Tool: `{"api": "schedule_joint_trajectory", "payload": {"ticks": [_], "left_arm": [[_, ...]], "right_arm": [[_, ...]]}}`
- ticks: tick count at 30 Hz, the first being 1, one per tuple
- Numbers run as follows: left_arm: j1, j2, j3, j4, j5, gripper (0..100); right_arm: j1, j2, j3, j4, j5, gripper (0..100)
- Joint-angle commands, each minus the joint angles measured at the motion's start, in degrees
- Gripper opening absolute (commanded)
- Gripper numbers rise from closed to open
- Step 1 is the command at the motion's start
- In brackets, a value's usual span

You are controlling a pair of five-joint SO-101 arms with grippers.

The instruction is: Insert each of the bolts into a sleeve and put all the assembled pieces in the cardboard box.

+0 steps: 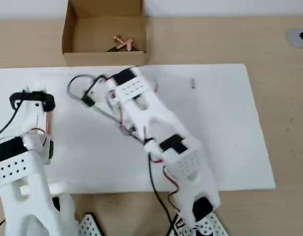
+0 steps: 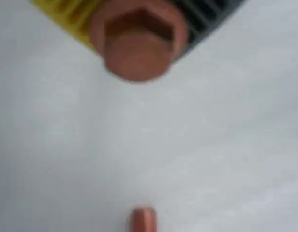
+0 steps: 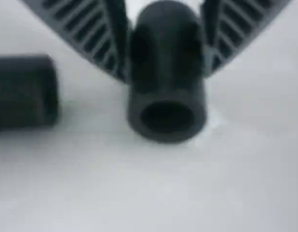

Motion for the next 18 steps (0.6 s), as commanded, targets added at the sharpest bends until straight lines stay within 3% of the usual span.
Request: {"api": "schedule_joint_trajectory", "payload": {"ticks": [1, 7, 18], "left_arm": [[-0.8, -1.5, -5.5, 0.1, 0.9, 4], [-2.5, -3.1, -12.7, -0.2, 8.1, 4], [-3.5, -21.7, -16.2, 0.0, 10.5, 3]], "right_arm": [[-1.1, 0.4, -5.3, 7.4, -0.6, 1.2], [1.5, -4.1, -9.0, 8.9, -4.9, 1.2], [7.7, -26.4, -9.2, 8.8, -5.9, 1.2]]}}
